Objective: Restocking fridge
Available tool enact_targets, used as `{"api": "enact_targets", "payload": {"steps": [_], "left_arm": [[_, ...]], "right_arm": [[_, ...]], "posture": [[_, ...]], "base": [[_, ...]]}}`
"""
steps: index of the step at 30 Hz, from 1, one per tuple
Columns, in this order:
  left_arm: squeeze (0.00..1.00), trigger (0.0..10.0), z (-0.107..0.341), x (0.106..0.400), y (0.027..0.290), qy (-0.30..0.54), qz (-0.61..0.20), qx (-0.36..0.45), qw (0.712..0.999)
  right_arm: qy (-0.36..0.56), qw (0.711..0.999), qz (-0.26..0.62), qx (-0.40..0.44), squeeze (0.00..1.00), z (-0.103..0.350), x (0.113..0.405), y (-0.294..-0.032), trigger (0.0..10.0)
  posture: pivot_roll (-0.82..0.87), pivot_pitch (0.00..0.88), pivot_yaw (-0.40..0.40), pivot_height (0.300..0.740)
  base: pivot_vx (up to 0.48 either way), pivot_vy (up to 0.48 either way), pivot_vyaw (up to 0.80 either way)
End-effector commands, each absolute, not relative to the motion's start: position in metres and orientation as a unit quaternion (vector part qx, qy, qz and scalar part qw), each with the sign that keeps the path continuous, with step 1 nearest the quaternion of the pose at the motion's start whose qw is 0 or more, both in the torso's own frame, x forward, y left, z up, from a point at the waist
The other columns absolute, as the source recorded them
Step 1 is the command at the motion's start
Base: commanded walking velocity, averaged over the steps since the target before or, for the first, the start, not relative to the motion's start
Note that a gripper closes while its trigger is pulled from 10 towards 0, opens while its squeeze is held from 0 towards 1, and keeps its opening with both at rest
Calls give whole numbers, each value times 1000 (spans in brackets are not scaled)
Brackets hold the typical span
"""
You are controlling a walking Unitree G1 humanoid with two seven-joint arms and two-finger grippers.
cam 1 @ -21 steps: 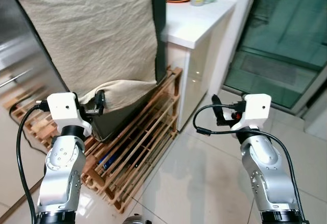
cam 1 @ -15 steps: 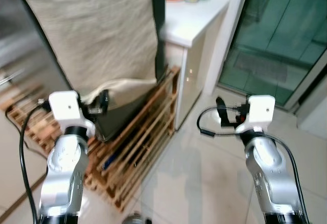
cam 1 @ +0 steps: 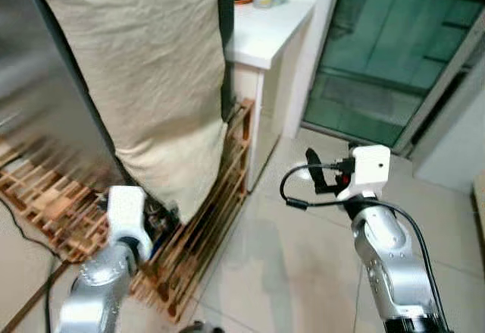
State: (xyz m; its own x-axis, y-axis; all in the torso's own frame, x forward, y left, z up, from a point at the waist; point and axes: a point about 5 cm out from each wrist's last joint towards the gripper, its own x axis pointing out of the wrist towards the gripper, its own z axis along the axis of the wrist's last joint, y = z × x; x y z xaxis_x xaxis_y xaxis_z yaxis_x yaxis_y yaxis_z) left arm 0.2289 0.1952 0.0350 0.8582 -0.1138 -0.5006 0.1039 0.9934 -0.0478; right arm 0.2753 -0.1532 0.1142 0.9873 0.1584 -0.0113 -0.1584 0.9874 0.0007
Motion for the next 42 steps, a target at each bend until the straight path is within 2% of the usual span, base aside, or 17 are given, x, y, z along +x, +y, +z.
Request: {"api": "enact_targets", "payload": {"steps": [1, 4, 10, 20, 31, 33, 38, 42], "left_arm": [[0, 10000, 42, 239, 204, 248, -43, 8, 968], [0, 10000, 52, 245, 213, 209, -22, 15, 977], [0, 10000, 104, 250, 220, 52, -28, 23, 998], [0, 10000, 103, 243, 215, 41, -42, 17, 998], [0, 10000, 141, 271, 202, -17, 2, -49, 999], [0, 10000, 145, 273, 200, -24, 4, -53, 998], [0, 10000, 166, 288, 178, -54, -29, -40, 997], [0, 10000, 166, 289, 177, -51, -25, -42, 998]], "right_arm": [[-1, 997, 78, 3, 0, 117, 279, -155, 10000], [-4, 997, 74, 3, 0, 119, 279, -157, 10000], [2, 997, 75, 9, 0, 116, 277, -160, 10000], [5, 996, 86, 10, 0, 113, 278, -156, 10000], [-17, 997, 77, 0, 0, 122, 282, -159, 10000], [-19, 997, 75, 0, 0, 123, 282, -160, 10000], [-35, 997, 63, 3, 0, 130, 286, -159, 10000], [-55, 998, 42, 6, 0, 137, 286, -163, 10000]], "posture": [[-15, 0, 17, 740], [-13, 0, 15, 740], [2, 0, 8, 740], [20, 0, -3, 740], [0, 0, 1, 740], [2, 0, 0, 740], [6, 0, 4, 740], [5, 0, 7, 740]], "base": [[0, 0, 0], [0, 0, 0], [0, 0, -206], [-290, 322, -582], [0, 0, 0], [0, 0, 0], [0, 0, 0], [0, 0, 0]]}}
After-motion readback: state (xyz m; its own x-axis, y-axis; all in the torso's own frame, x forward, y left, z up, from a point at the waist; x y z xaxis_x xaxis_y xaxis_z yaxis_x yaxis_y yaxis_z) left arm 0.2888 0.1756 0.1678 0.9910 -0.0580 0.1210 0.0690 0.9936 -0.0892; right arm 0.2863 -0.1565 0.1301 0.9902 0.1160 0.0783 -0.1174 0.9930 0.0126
